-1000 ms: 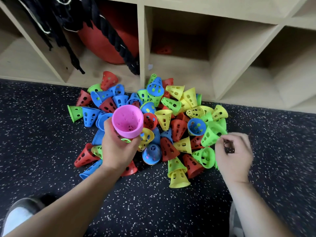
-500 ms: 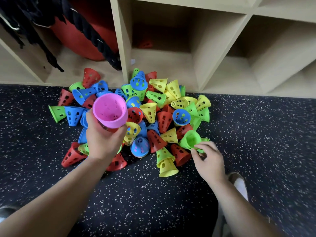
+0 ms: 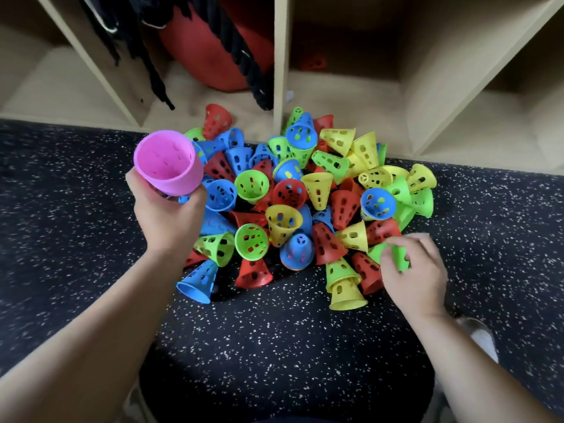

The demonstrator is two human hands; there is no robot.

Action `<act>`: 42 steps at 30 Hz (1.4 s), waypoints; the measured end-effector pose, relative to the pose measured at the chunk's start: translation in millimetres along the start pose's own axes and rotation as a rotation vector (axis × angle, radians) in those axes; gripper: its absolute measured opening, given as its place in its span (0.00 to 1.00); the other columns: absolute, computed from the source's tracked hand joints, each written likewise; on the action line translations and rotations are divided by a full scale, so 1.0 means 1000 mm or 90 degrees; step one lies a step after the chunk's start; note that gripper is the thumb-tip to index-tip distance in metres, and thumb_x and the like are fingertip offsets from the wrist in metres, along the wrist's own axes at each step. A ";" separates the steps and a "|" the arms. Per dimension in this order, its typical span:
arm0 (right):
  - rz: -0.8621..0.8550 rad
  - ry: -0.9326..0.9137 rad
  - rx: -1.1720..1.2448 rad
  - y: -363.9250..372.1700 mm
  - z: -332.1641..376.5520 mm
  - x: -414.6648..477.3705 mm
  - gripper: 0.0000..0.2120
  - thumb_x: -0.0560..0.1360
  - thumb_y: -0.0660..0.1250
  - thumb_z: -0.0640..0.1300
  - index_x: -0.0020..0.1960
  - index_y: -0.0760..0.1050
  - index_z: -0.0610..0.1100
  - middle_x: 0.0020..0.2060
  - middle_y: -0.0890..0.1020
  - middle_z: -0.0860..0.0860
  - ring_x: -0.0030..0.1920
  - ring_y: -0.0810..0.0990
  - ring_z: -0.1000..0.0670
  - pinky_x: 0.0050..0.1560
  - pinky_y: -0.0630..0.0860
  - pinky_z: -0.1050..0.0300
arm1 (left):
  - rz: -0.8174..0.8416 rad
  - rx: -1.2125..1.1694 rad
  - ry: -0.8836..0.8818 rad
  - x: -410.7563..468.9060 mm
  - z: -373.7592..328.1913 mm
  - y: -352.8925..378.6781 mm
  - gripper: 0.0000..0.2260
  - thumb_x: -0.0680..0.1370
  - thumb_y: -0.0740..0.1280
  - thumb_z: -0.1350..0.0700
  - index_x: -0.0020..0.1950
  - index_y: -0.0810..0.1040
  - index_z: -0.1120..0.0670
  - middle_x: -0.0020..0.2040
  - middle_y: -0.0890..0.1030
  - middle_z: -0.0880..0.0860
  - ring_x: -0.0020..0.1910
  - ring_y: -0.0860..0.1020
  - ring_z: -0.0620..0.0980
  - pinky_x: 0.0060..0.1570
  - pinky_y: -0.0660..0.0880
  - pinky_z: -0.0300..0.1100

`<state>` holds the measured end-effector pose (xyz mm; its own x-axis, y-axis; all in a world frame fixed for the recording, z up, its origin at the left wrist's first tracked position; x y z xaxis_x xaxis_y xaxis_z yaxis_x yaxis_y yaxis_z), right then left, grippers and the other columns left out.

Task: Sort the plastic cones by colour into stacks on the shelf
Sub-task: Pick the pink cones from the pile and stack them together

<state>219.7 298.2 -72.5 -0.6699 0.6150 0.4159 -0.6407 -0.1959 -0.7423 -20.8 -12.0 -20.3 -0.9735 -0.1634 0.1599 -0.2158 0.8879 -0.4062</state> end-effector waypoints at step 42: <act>0.290 0.080 0.075 0.065 0.087 0.014 0.12 0.69 0.76 0.51 0.51 0.81 0.49 0.42 0.77 0.58 0.39 0.75 0.60 0.41 0.68 0.70 | 0.112 0.012 0.035 -0.026 0.008 0.005 0.28 0.69 0.77 0.58 0.60 0.64 0.44 0.51 0.72 0.33 0.45 0.74 0.34 0.47 0.71 0.30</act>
<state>136.1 228.0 -69.2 -0.8461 0.5330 -0.0099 -0.3358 -0.5472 -0.7666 2.5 -6.8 -33.4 -0.9908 0.0178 0.1342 -0.0448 0.8926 -0.4487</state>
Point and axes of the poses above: each hand's wrist, its own x-axis towards the middle knuckle, its own y-axis out of the palm, z = x × y, the point moved 4 cm from there along x, towards the middle knuckle
